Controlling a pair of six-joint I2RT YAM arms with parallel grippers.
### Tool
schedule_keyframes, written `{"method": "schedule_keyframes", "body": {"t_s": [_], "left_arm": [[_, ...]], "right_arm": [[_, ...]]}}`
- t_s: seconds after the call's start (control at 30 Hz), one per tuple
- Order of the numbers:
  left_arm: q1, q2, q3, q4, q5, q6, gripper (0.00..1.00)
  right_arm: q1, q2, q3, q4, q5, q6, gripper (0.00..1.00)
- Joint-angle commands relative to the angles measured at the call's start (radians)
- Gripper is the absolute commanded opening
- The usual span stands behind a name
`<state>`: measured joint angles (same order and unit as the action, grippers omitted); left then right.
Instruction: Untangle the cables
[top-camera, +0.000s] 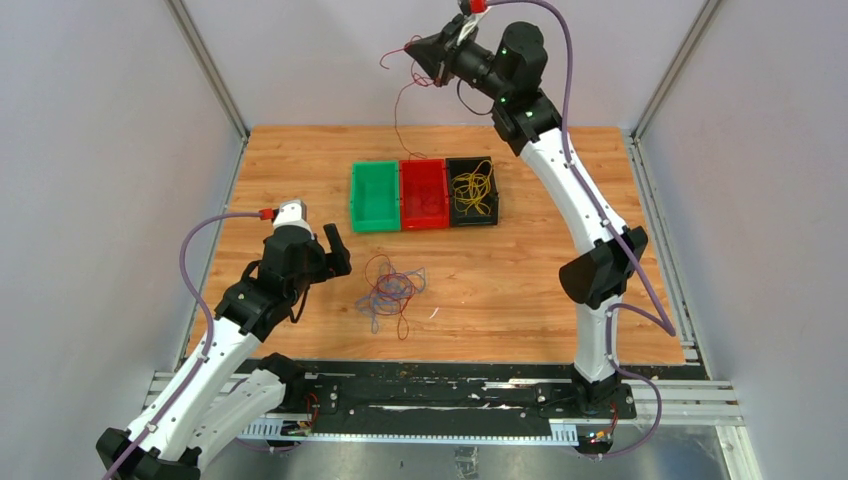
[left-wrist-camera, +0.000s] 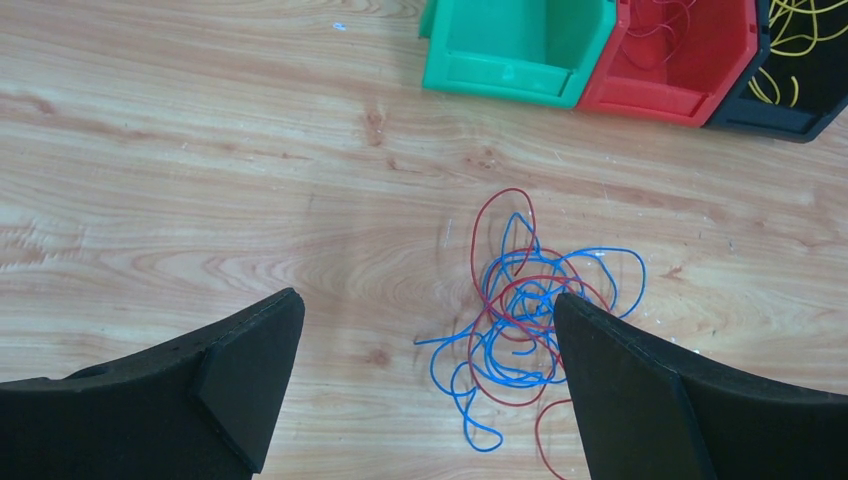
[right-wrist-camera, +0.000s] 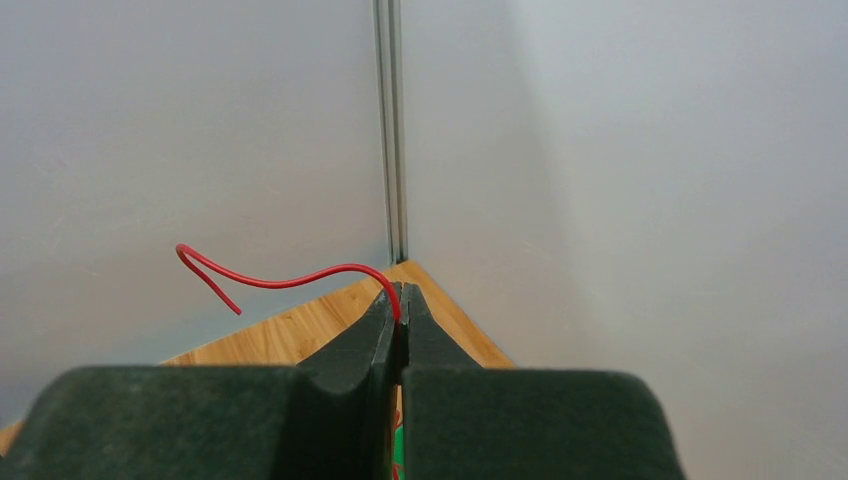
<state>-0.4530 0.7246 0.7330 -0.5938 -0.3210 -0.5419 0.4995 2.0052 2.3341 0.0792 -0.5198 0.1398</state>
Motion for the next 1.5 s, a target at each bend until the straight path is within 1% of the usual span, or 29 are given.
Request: {"method": "schedule_keyframes", "body": {"t_s": [0.0, 0.47, 0.57, 0.83, 0.93, 1.27, 1.47], "left_arm": [[-0.003, 0.000, -0.015, -0.015, -0.031, 0.000, 1.00], [-0.003, 0.013, -0.013, -0.015, -0.032, 0.008, 1.00], [-0.003, 0.016, -0.015, -0.018, -0.029, 0.007, 1.00], [-0.003, 0.032, -0.012, -0.019, -0.030, 0.009, 1.00], [-0.003, 0.043, -0.011, -0.019, -0.032, 0.012, 1.00], [-0.003, 0.056, -0.007, -0.027, -0.037, 0.012, 1.00], [-0.003, 0.073, -0.003, -0.025, -0.042, 0.014, 1.00]], "right_arm": [[0.011, -0.010, -0.050, 0.017, 0.020, -0.029, 0.00], [-0.025, 0.021, -0.255, 0.028, 0.033, -0.037, 0.00], [-0.026, 0.023, -0.301, 0.037, 0.036, -0.060, 0.00], [-0.026, 0.022, -0.449, 0.096, 0.115, -0.119, 0.00], [-0.026, 0.042, -0.473, 0.093, 0.135, -0.135, 0.00], [-0.026, 0.068, -0.543, 0.057, 0.244, -0.298, 0.00], [-0.010, 0.110, -0.545, 0.038, 0.265, -0.351, 0.00]]}}
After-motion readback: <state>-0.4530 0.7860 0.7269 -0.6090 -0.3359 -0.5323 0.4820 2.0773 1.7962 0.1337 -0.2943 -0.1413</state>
